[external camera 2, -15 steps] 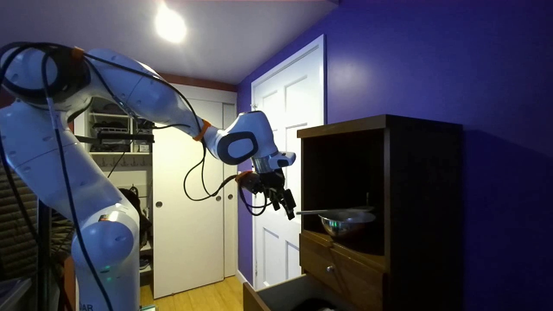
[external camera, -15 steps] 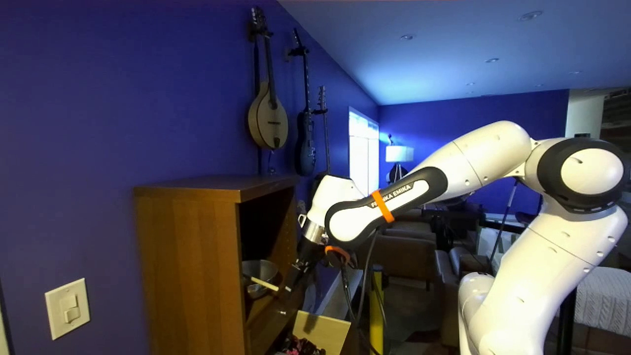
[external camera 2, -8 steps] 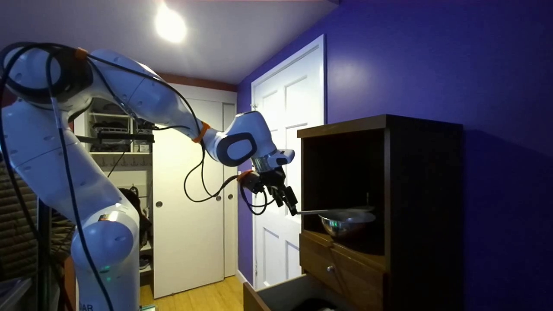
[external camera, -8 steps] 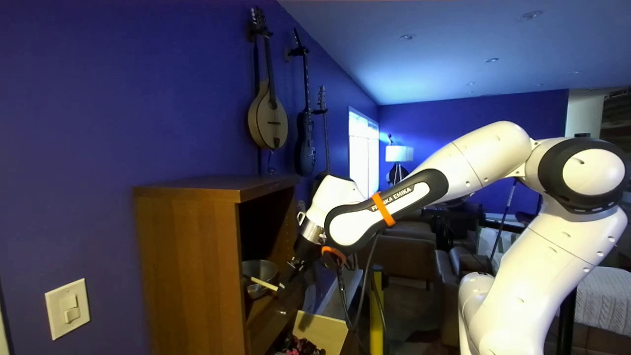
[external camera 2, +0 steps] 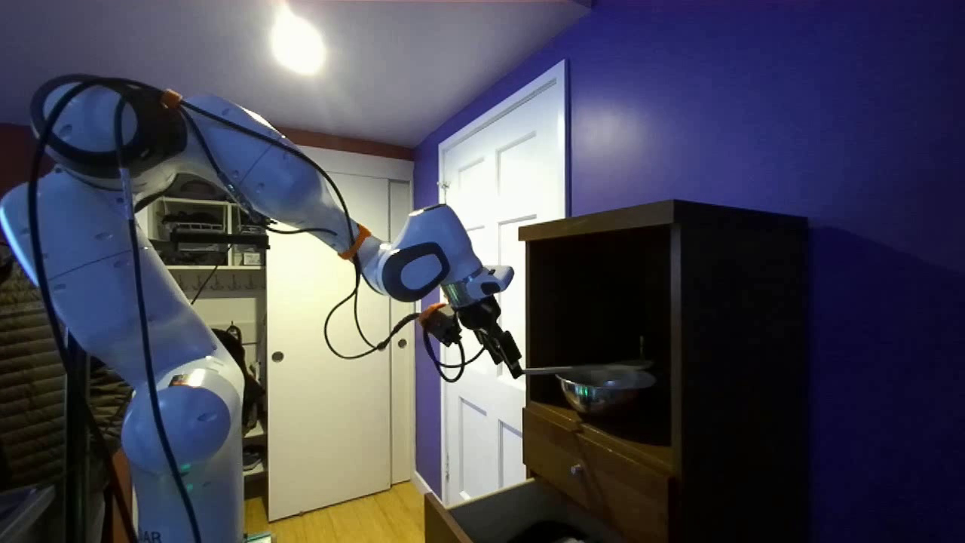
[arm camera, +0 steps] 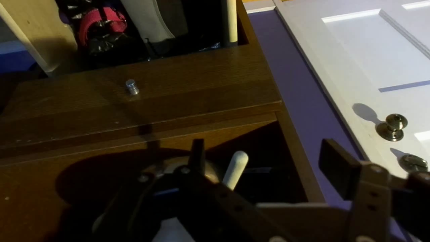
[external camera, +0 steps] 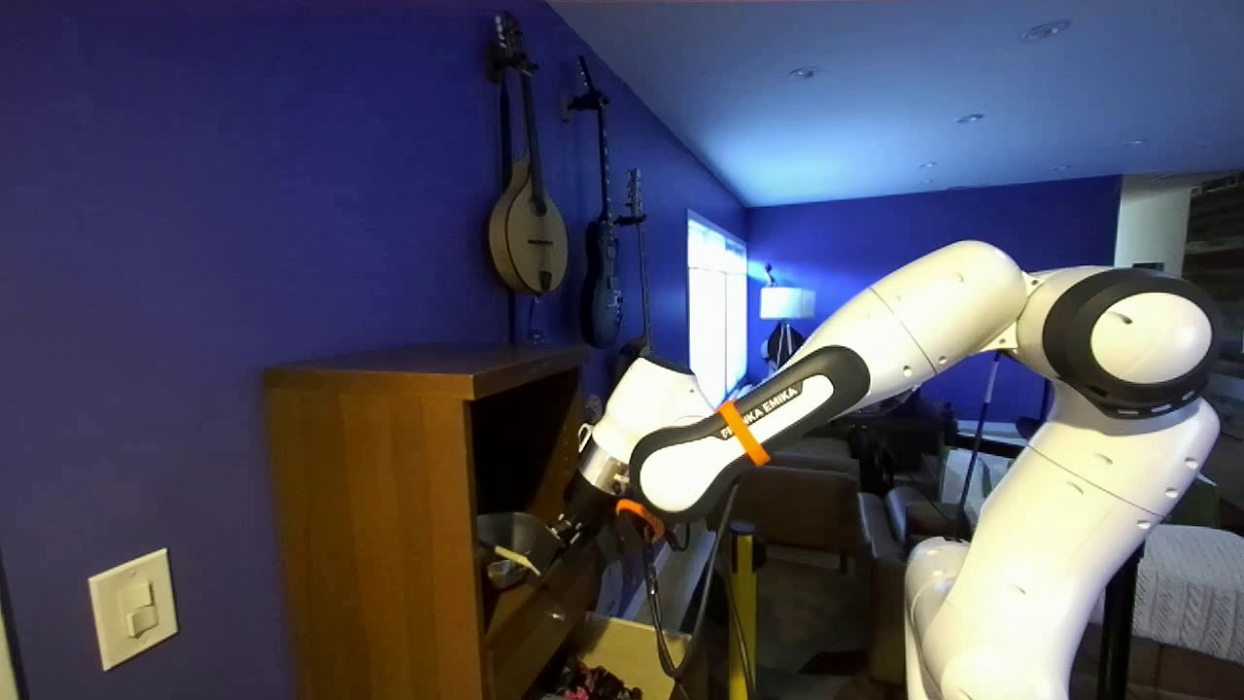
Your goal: Put the wooden spoon on top of the cabinet
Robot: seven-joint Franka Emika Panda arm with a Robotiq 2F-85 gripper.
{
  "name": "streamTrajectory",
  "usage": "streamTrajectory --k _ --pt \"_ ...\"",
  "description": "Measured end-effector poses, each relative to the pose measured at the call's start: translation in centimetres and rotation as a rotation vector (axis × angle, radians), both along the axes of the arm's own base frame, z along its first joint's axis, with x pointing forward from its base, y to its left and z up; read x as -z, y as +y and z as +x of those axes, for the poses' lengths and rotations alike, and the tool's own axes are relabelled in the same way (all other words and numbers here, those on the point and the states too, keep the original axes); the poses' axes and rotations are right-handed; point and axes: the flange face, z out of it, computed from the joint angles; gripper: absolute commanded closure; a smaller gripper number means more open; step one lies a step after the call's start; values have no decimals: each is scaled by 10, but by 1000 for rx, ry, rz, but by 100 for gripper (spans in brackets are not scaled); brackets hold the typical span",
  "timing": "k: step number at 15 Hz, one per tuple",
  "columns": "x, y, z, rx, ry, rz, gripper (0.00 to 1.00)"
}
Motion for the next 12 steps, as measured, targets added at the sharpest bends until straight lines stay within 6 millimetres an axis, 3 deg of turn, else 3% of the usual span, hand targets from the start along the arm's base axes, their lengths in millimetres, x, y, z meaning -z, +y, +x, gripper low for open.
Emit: streamTrajectory --k 3,7,8,12 --pt "11 -2 8 28 -9 -4 58" --pt "18 -9 16 57 -33 -10 72" --pt "18 -10 18 62 -39 -11 92" --pt "15 -7 21 56 -51 -19 100"
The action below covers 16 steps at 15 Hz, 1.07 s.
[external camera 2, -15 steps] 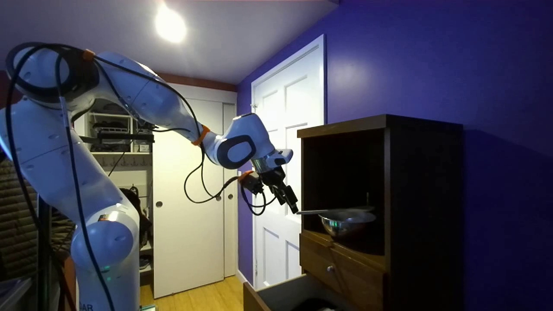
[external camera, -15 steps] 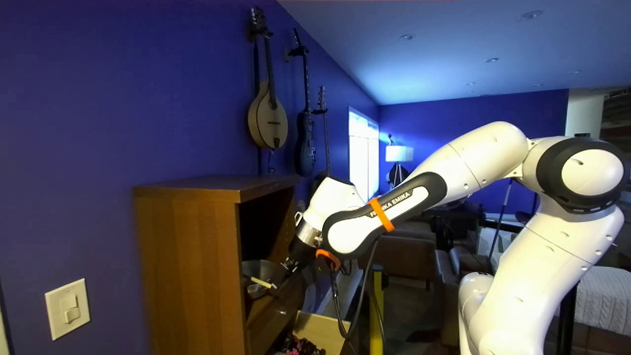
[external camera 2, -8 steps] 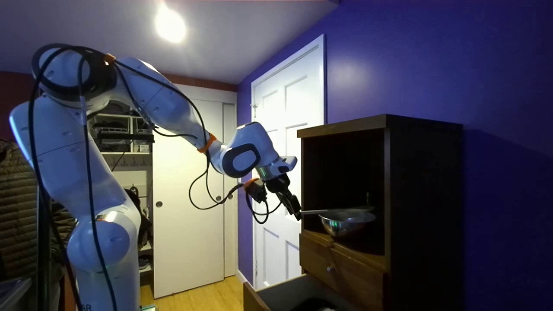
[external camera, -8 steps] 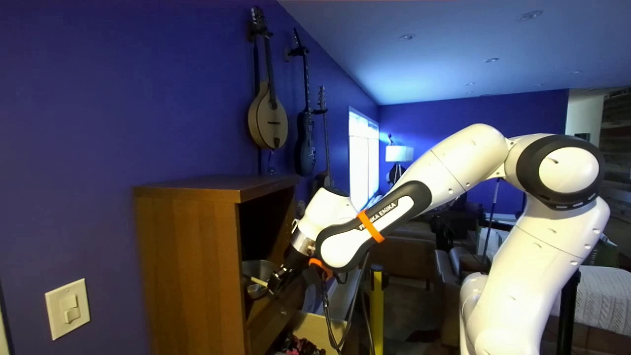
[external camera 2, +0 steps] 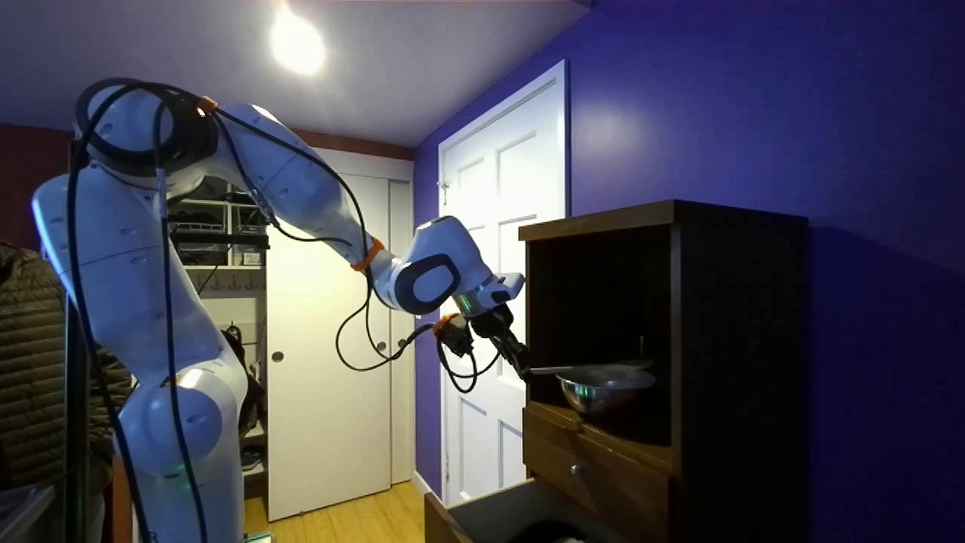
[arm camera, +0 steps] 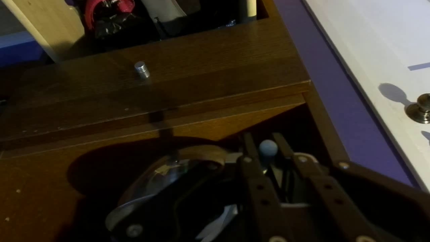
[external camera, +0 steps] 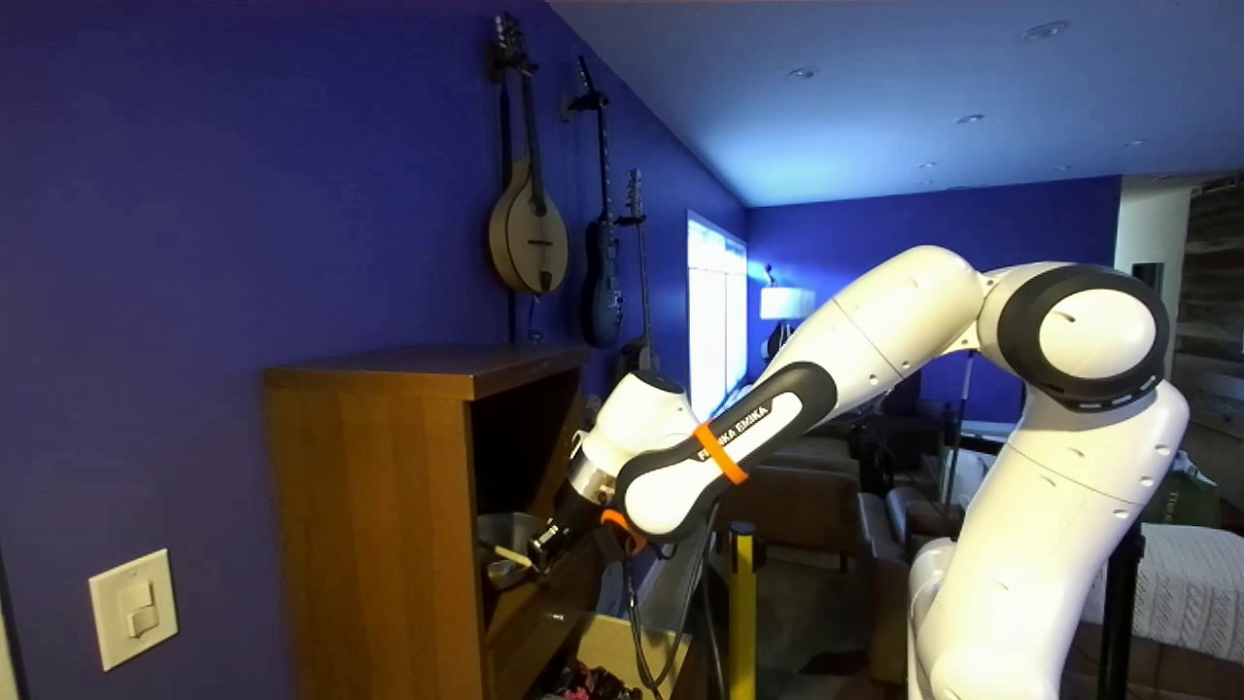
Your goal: Put the wooden spoon on top of the cabinet
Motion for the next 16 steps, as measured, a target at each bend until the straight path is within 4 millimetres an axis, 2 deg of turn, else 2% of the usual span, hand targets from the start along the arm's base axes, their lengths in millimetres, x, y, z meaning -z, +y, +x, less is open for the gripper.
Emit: streamTrajectory --k 1,4,8,11,16 --pt "-2 1 0 -3 -3 -3 97" --pt "-11 2 -2 -8 -25 -17 97" --pt "-40 -21 -15 45 -69 -27 97" --pt "-60 -48 -44 45 2 -41 97" --pt "-89 -98 -122 -49 90 -26 97"
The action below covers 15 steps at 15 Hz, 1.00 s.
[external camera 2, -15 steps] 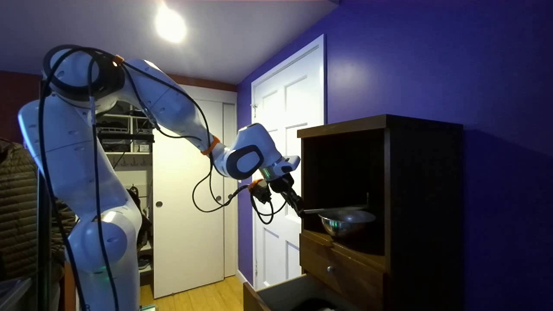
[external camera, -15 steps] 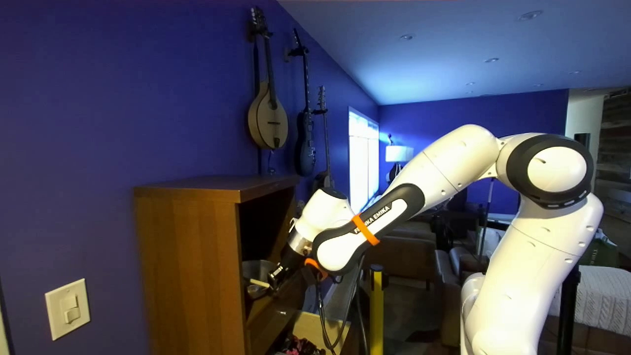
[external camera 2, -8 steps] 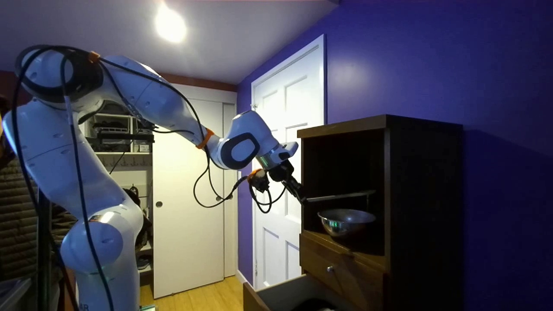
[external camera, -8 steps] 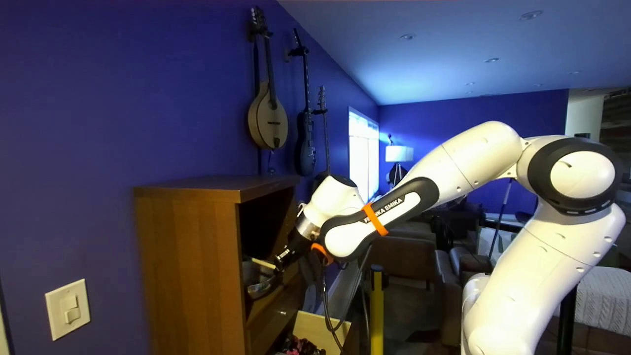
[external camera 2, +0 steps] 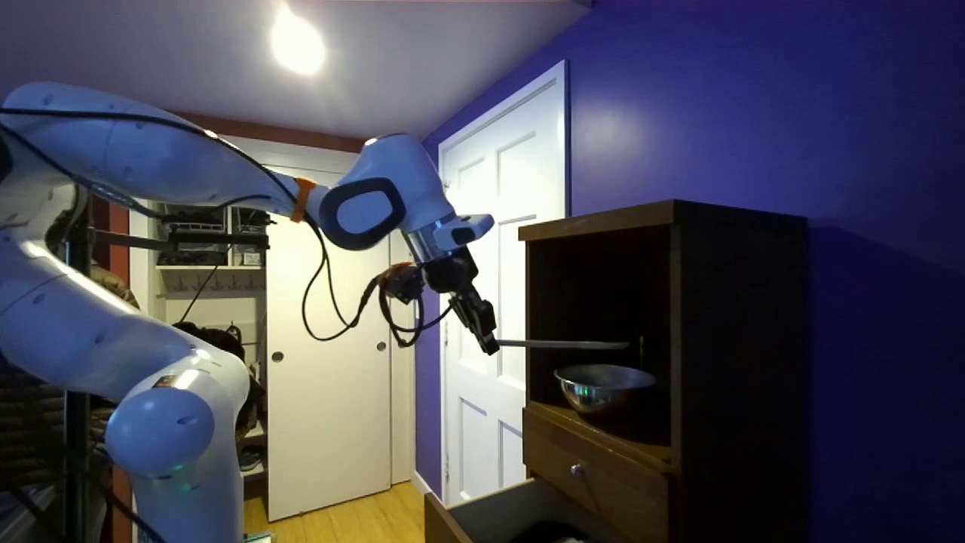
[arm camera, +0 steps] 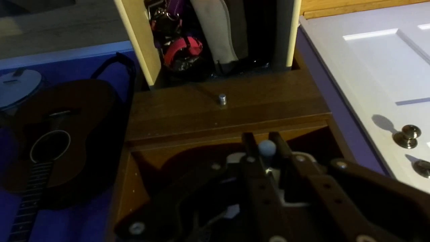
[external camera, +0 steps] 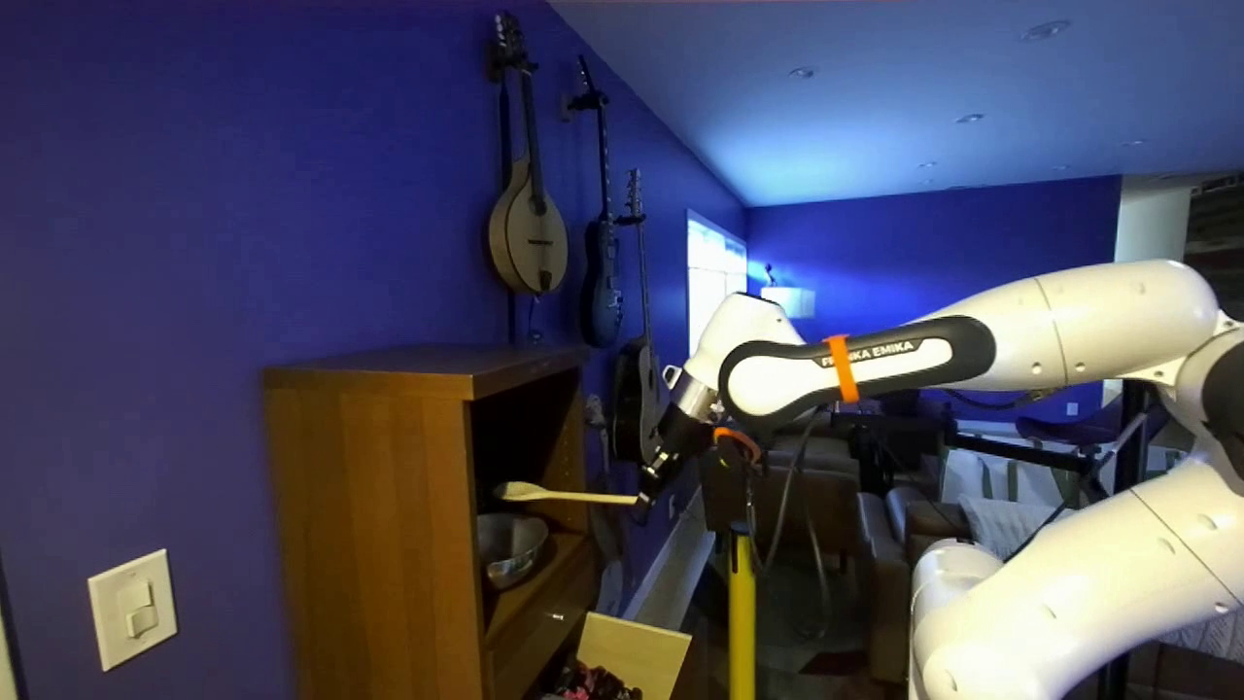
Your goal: Put the wooden spoon on top of the cabinet
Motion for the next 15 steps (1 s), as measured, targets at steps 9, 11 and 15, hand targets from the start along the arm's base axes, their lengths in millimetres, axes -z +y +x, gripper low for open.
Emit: streamTrajectory --k 9,11,15 --pt "-29 -30 -105 269 118 36 97" --pt "-32 -26 -107 328 115 34 97" --pt "-39 -22 -102 457 65 60 97"
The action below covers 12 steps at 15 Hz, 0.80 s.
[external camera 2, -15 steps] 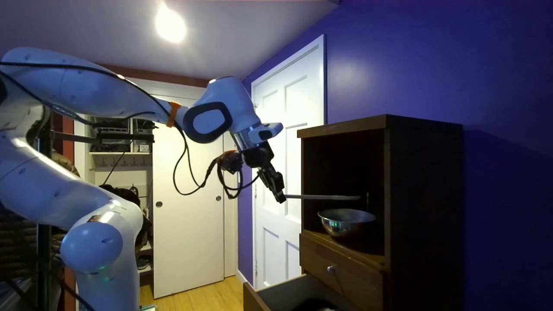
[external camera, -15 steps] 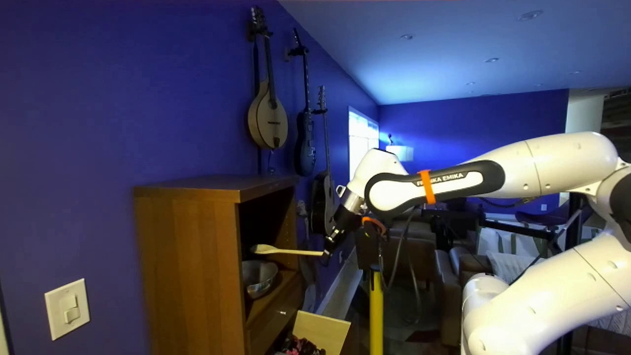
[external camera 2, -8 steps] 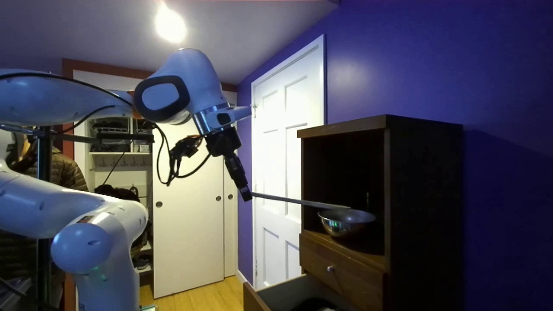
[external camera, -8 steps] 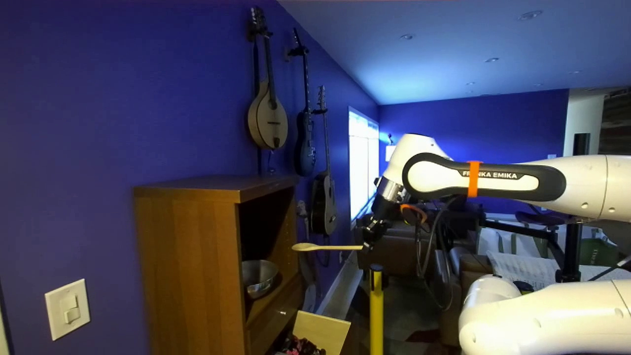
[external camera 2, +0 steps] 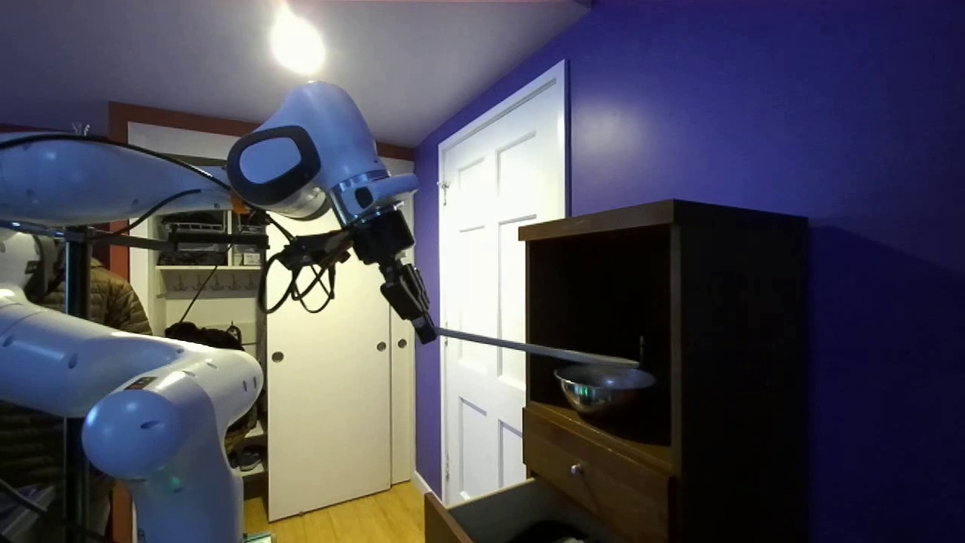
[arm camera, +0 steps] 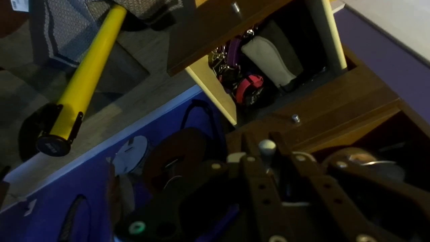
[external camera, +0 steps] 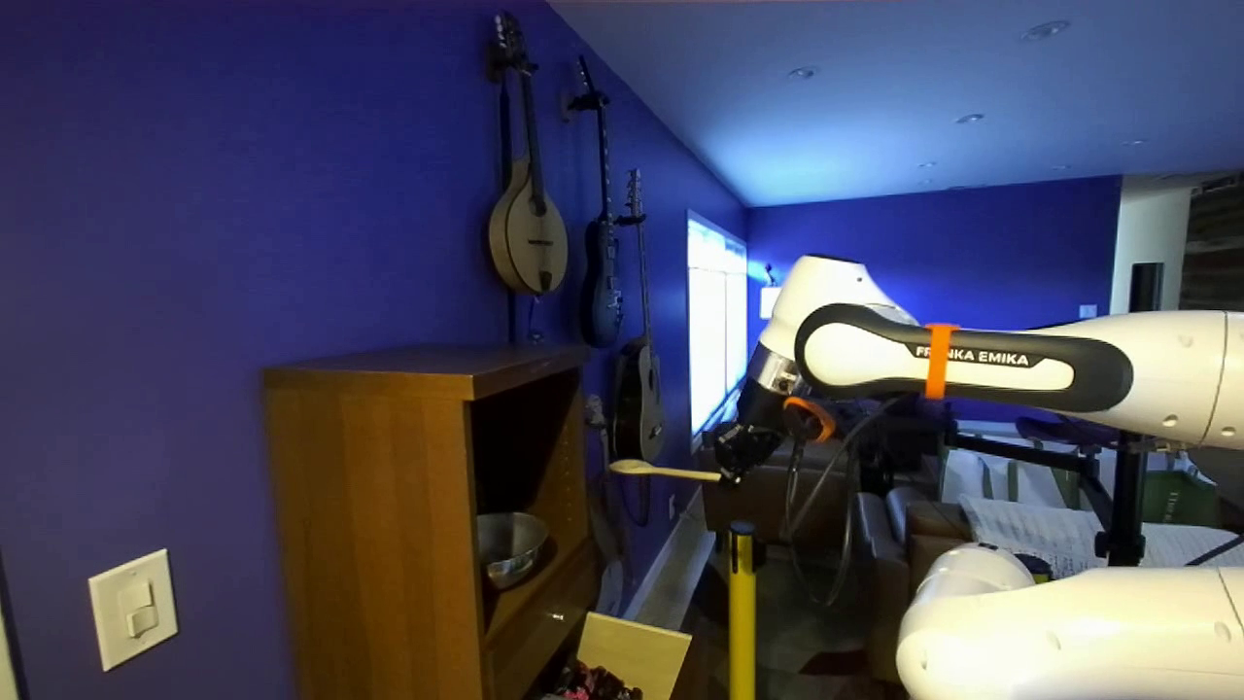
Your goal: Put the wooden spoon on top of the cabinet
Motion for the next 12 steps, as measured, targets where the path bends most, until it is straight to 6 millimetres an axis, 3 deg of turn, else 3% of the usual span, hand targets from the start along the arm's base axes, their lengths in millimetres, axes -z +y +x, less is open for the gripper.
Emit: streamTrajectory --k 7,11,12 --pt "-34 11 20 186 -238 -74 97" --pt "-74 17 33 148 -351 -124 97" --pt "-87 14 39 140 -370 -130 86"
